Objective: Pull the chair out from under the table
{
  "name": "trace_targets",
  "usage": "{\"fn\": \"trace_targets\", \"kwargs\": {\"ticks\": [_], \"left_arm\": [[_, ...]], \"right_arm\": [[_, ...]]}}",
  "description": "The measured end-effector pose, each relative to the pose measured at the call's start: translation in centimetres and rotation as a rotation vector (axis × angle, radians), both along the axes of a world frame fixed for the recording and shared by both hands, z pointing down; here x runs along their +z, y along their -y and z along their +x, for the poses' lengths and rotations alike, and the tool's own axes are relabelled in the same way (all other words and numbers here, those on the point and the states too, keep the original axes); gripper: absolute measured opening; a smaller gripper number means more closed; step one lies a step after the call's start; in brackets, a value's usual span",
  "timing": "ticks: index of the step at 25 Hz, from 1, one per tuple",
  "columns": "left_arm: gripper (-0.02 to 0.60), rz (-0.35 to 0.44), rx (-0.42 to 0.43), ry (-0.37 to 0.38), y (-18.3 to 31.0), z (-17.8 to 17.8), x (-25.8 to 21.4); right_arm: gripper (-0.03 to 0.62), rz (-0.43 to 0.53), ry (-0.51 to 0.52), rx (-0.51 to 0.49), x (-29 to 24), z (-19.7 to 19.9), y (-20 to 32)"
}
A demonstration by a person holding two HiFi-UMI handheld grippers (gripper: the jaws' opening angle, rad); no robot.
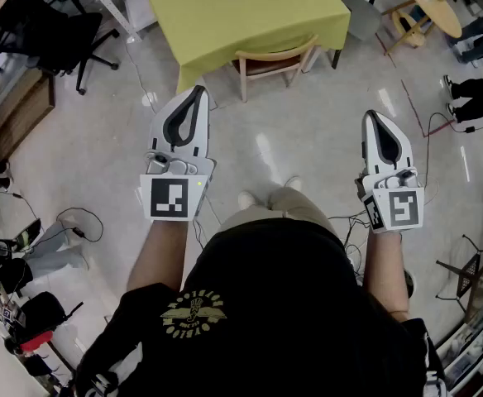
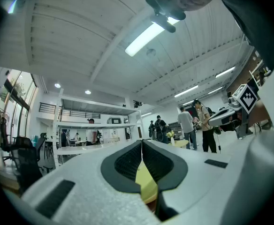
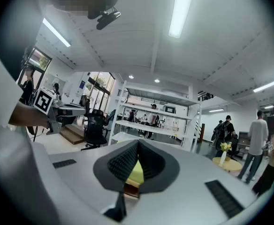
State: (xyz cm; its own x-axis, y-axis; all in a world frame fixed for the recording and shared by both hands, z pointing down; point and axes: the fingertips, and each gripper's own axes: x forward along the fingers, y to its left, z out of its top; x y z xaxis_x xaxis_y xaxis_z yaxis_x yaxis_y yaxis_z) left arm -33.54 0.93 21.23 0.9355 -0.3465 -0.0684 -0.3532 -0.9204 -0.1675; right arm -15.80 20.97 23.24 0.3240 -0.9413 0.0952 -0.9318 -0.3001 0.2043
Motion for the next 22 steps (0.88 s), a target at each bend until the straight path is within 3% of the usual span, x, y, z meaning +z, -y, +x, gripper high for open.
{"fn": "trace_targets", "kwargs": {"ticks": [13, 19, 22], "left_arm": [[0.012, -0.040, -0.021, 0.037, 5.3, 1.7, 2.0], [0.011, -0.035, -0.049, 0.064, 3.3, 6.3, 3.5], [0.011, -0.047, -0.054, 0.064, 4.9, 7.2, 3.9]], "right_arm": [[0.011, 0.038, 0.040, -0.036, 0.9, 2.2, 5.1], [0.011, 0.028, 0.072, -0.081, 2.8, 7.7, 4.0], [0.011, 0.026, 0.081, -0.088, 3.4, 8.4, 5.9]]}}
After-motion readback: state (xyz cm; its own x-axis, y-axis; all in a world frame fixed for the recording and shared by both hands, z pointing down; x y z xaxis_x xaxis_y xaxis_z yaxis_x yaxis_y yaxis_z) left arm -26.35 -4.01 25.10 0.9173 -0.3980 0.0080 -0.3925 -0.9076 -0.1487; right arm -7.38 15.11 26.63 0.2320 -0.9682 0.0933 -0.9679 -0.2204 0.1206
